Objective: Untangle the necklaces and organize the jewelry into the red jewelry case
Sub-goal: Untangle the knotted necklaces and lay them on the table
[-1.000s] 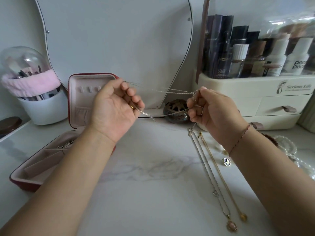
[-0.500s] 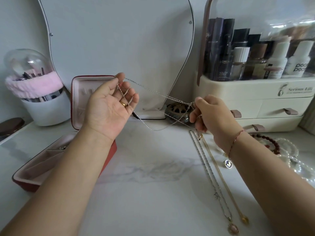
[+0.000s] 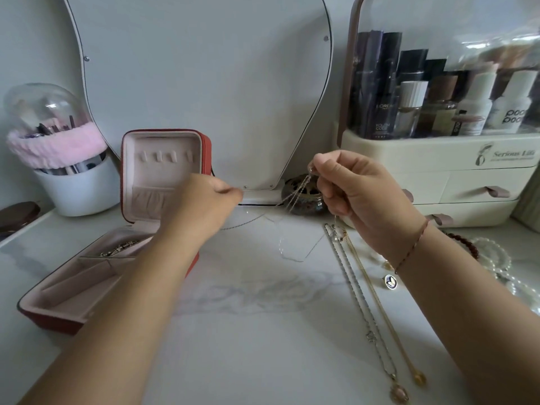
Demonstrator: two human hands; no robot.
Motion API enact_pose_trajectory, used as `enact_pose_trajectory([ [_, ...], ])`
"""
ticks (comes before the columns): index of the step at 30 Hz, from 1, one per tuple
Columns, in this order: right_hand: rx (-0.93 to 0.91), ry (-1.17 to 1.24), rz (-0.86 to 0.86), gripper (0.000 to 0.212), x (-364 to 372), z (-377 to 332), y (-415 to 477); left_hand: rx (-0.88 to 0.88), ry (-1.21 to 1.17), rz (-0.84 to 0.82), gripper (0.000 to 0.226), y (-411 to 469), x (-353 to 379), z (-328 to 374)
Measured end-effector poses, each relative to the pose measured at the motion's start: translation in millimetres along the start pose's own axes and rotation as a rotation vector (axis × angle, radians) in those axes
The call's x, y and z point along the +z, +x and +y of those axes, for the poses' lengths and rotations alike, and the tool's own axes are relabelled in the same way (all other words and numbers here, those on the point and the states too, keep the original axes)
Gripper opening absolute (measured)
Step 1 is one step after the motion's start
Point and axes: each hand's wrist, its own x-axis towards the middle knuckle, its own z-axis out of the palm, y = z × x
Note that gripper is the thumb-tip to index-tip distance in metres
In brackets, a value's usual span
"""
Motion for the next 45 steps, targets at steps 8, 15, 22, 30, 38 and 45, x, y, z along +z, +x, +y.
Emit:
enact_pose_trajectory([
  [8, -0.06, -0.041, -0.03, 0.045, 3.9, -1.5, -1.9, 0.028, 0.147, -0.002, 0.014, -2.6, 2.7, 0.8],
  [15, -0.037, -0.03, -0.045, 0.031, 5.8, -3.9, -4.5, 0.133, -0.006, -0.187, 0.009, -7.0, 16.9, 3.9],
  [22, -0.022, -0.048, -0.051, 0.027, 10.7, -0.5, -6.0, 0.168, -0.747, -0.477, 0.02, -25.4, 12.5, 31.4],
  [30, -0.024, -0.04, -0.001, 0.018, 13.3, 1.0, -5.6, 0.213, -0.702, -0.327, 0.003, -28.9, 17.6, 34.5],
  [38, -0.051, -0.081, 0.105, 0.017, 7.5, 4.1, -0.9, 0.412, -0.507, -0.06, 0.008, -20.7, 19.8, 24.5],
  [45, -0.012, 0.04, 0.151, 0.026, 5.6, -1.8, -0.1, 0.335, -0.638, -0.076, 0.014, -17.2, 14.5, 25.4],
])
